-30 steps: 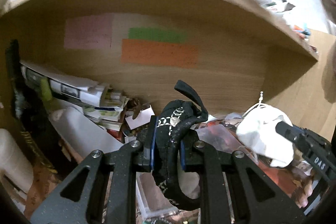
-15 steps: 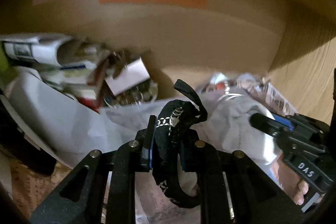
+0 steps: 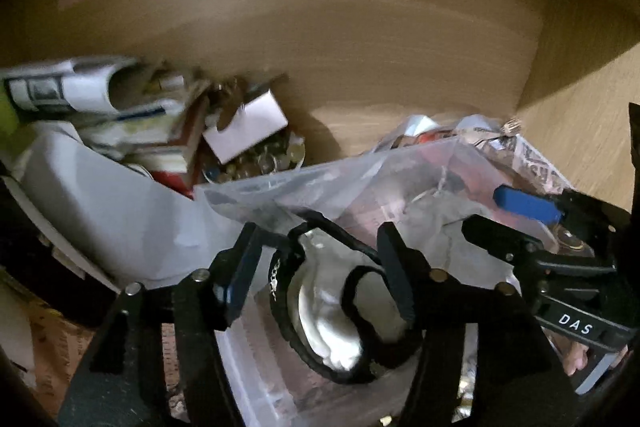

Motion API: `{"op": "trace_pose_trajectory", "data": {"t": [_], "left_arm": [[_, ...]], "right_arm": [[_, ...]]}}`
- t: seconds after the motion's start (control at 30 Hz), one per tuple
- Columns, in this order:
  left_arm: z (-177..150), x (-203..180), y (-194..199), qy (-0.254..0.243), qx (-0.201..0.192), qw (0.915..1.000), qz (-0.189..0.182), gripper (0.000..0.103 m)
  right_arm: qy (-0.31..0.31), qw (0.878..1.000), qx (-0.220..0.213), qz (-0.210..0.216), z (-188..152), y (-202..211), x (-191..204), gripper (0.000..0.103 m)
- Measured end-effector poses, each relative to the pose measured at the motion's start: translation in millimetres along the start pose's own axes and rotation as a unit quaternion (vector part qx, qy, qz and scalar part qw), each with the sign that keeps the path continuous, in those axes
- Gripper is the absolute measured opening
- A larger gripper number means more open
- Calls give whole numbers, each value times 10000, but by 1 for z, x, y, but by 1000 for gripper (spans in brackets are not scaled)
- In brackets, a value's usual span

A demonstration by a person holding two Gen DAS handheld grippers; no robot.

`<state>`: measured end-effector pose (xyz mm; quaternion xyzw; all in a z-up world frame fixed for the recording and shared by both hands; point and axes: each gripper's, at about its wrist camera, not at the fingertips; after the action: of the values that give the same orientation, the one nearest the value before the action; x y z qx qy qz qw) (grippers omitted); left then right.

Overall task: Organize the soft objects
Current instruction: 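Lower the goggles into the clear box with the left tool while the right tool drops the sock in, then grasp the green-yellow sponge with the left tool while the right tool grasps the bagged steel wool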

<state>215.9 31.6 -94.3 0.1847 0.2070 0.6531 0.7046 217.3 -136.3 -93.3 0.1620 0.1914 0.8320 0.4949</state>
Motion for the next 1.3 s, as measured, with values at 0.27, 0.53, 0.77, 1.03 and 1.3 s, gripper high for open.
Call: {"op": "trace_pose_trajectory", "data": {"t": [0.27,0.53,0.77,1.03,1.3], "left_arm": [[5,0,58,-57,-591,9982,23,95],[-26,-8,94,-150,-536,9984,40,102],[-67,-22,105,-258,-193,9995,51,102],[-115,-37,111,-197,277,9994,2,102],[-147,-35,107,214,564,9981,-97,102]], "right_arm": [[241,9966,-784,-89,8,59,10,85],[229,9955,-923,58,-10,96,15,89],[76,9976,-682,112,-41,112,17,90],[-240,9992,-233,197,-82,115,14,90],[-414,9989,78,228,-102,107,13,90]]}}
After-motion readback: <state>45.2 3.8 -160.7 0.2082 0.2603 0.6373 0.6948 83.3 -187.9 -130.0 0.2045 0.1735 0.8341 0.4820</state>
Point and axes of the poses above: each gripper's, at about its wrist camera, not at the fingertips, and y roughly against the way its jaws point, x to its left, z to its top, and after that the axes turned 9 degrees about -x, right-handed
